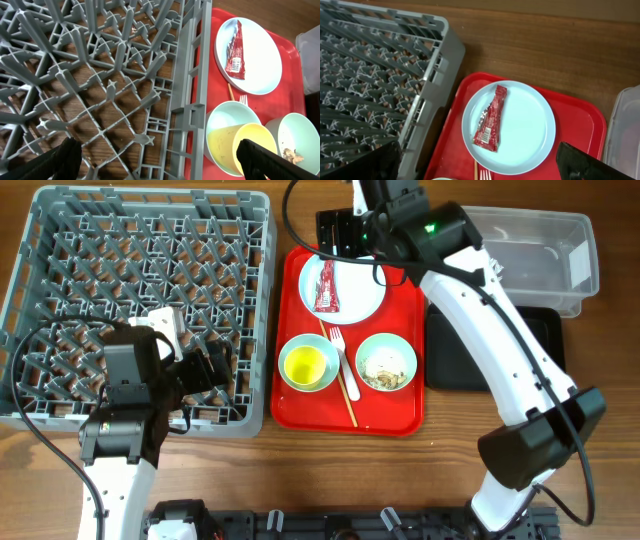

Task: Sort waste into correct bins and load items into the dishwasher rack
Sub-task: 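Grasp the red ketchup packet with the right gripper and drop it in the clear bin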

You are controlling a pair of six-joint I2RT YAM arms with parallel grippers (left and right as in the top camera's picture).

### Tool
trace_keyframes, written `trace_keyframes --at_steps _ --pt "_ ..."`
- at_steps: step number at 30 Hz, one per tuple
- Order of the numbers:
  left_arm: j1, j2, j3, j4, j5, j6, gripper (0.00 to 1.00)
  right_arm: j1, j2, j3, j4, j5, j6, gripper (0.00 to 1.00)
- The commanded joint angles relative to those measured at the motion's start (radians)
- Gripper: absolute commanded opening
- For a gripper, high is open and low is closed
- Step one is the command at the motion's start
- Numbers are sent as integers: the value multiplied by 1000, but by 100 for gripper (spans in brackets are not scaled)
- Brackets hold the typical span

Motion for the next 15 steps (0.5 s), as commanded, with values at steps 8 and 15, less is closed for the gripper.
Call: trace_keyframes --at_steps 8,15 --pt "4 -2 21 0 17 -5 100 3 336 8 74 29 82 93" --pt "4 -2 21 0 17 -5 100 11 461 7 93 -2 86 78"
